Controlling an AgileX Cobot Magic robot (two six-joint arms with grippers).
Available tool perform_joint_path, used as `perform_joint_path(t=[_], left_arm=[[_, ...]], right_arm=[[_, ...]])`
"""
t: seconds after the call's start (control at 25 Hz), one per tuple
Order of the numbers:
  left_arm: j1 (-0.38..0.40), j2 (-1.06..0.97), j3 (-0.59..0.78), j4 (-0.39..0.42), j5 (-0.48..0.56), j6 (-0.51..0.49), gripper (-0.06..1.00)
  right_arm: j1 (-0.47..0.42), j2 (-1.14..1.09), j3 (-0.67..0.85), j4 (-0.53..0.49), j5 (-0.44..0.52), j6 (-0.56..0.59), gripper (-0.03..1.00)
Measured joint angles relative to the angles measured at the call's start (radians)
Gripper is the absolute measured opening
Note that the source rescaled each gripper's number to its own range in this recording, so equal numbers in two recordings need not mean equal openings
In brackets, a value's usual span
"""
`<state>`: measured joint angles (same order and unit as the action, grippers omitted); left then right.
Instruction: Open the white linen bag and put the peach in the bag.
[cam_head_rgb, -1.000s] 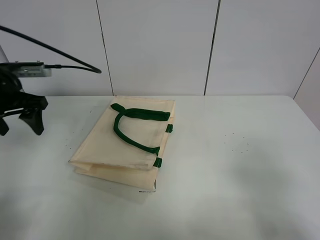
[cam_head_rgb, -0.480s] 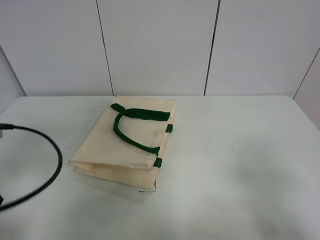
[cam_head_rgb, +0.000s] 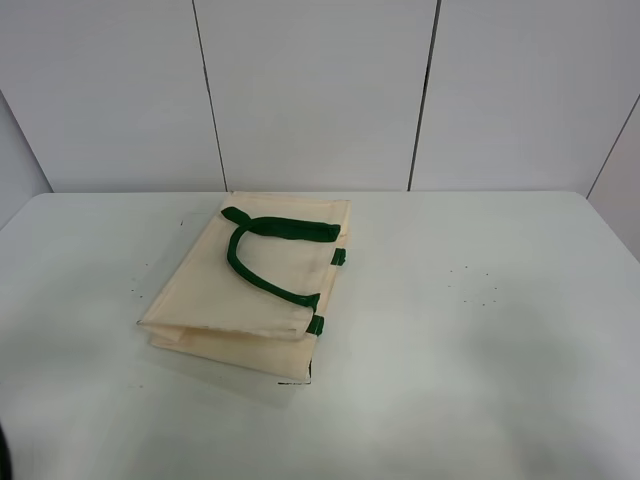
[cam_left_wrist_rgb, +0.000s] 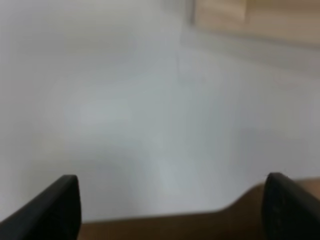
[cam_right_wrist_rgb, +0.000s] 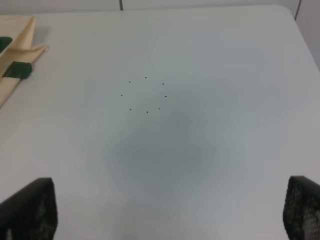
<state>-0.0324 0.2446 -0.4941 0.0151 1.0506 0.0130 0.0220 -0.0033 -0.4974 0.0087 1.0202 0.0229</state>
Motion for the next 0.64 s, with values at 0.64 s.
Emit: perform_joint_path(t=[0.64], left_arm=[[0.000, -0.249, 0.000, -0.001, 0.002, 0.002, 1.00]], right_arm=[[0.000, 0.000, 0.000, 0.000, 0.000, 0.000, 1.00]])
